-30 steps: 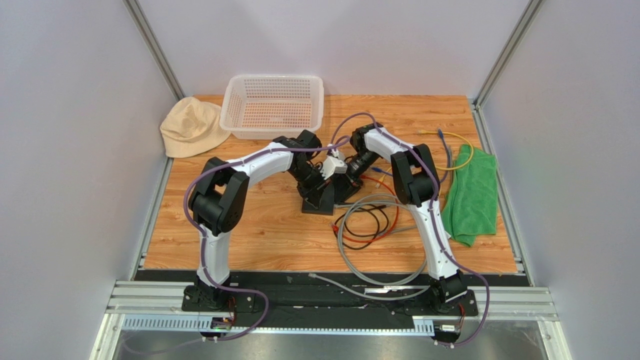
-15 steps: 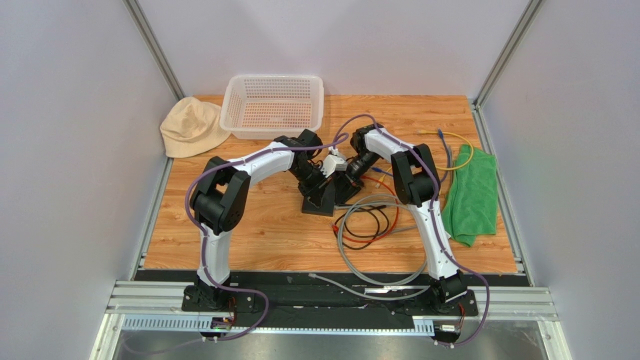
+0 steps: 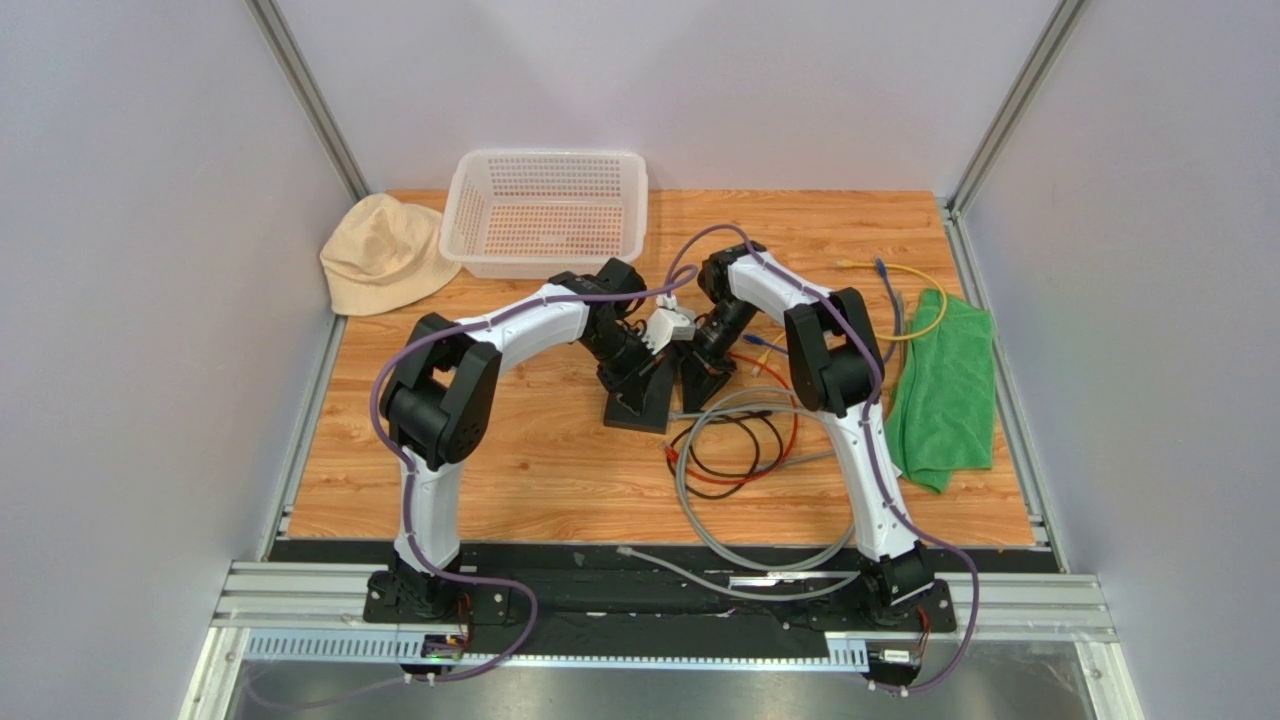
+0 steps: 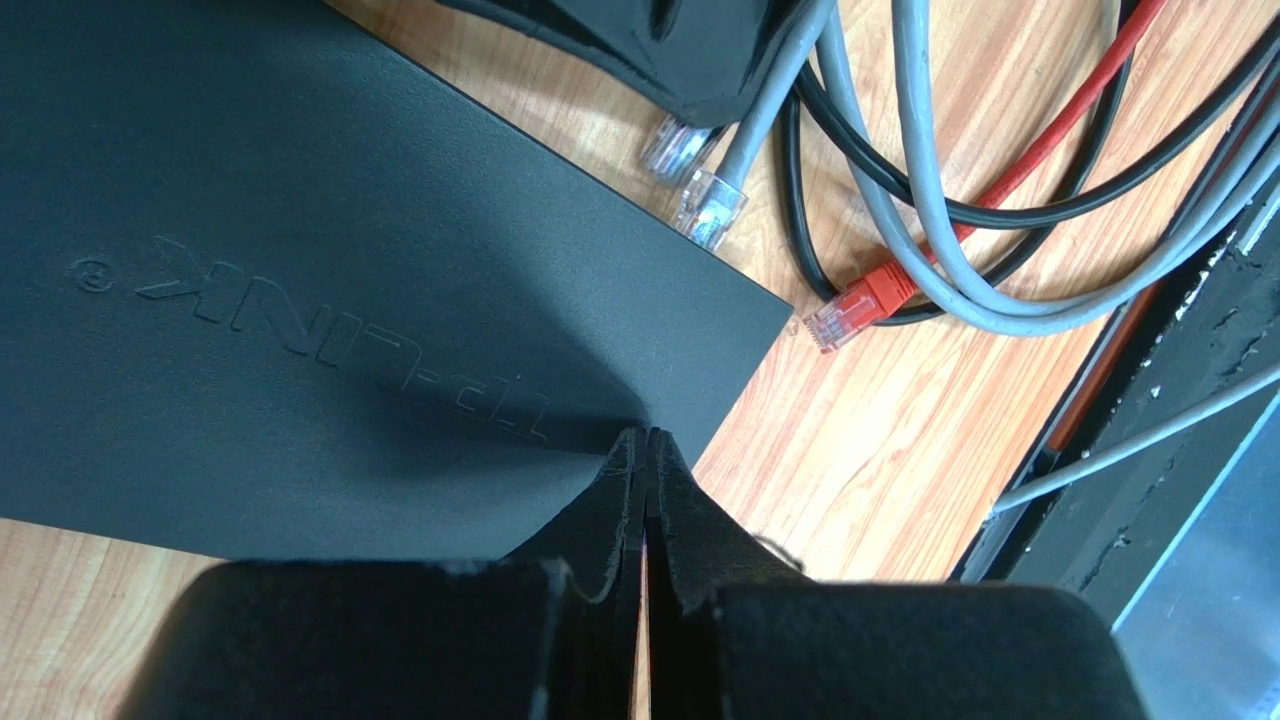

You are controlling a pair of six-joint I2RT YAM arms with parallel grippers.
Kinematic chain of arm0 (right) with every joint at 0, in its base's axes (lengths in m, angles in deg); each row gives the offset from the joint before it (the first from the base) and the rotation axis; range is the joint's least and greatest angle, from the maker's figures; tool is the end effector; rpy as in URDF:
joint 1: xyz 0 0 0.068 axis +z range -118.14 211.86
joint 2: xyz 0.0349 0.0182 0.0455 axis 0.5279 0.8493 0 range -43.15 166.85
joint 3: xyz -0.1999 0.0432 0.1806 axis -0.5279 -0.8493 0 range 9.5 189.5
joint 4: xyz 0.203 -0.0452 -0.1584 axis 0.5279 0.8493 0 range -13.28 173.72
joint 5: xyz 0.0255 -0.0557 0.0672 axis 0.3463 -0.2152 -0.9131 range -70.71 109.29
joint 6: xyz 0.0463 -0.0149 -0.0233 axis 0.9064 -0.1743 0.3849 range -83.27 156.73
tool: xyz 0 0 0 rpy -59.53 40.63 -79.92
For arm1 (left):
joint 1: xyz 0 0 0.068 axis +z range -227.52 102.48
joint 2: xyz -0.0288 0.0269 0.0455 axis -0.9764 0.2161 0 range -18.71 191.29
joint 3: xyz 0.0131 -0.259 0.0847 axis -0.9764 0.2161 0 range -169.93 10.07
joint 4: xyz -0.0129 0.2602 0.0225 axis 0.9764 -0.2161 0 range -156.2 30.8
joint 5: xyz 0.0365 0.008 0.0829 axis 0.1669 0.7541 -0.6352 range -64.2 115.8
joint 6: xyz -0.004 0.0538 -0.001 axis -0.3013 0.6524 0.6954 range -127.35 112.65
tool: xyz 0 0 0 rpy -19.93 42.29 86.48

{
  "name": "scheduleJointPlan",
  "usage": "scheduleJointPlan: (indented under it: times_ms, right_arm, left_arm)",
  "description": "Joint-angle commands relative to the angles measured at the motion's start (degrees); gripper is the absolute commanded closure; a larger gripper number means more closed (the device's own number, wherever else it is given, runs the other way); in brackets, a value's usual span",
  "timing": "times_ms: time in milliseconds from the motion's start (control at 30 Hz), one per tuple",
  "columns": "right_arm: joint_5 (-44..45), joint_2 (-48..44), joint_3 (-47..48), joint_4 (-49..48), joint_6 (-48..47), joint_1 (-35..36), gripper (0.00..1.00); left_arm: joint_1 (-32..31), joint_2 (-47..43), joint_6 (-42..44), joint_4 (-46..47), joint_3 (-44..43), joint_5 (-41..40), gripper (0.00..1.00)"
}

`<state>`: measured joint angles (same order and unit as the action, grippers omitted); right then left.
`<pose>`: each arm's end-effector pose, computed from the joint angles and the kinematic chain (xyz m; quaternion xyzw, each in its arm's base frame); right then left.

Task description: Pull the plug from the switch port

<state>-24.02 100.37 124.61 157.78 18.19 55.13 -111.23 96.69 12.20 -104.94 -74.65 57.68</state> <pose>0.3974 0.1974 0.1124 0.2685 -0.8780 -0.3570 0.1720 0.3216 -0.2371 0.1772 0.4570 0.8390 -0.2847 0.0793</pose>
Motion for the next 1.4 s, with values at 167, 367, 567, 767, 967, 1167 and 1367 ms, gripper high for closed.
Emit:
scheduleJointPlan:
  times_ms: [167, 367, 567, 767, 967, 1167, 1367]
  right_arm:
    - [16.41, -0.17, -1.82, -2.4, -2.99, 0.2, 1.0]
    - [18.69, -5.78, 0.46, -1.34, -5.36, -4.18, 1.0]
    - [23.97, -6.77, 5.99, 1.2, -8.6, -11.48, 1.0]
    - [27.66, -4.75, 13.73, 1.91, -9.14, -17.11, 1.0]
    - [27.24, -5.18, 17.08, 1.21, -9.14, -17.91, 1.0]
    - [10.02, -9.22, 14.98, 4.63, -10.45, -15.89, 0.57]
    - [-4.23, -12.04, 6.81, 4.99, -12.83, -11.85, 0.49]
  left_arm:
    - [0.05, 2.03, 0.4, 2.23, 0.88, -4.9, 1.0]
    - [0.05, 1.24, 0.84, 2.23, 1.5, -4.81, 1.0]
    - [0.05, 1.77, -0.13, 2.23, 1.85, -3.84, 1.0]
    - [0.14, 1.94, -0.13, 2.32, 1.41, -3.67, 1.0]
    - [0.05, 1.94, -0.22, 2.32, 1.23, -3.4, 1.0]
    - [0.14, 1.76, -0.04, 1.79, 1.15, -3.58, 1.0]
    - [0.23, 1.15, 0.4, 1.09, 1.06, -3.58, 1.0]
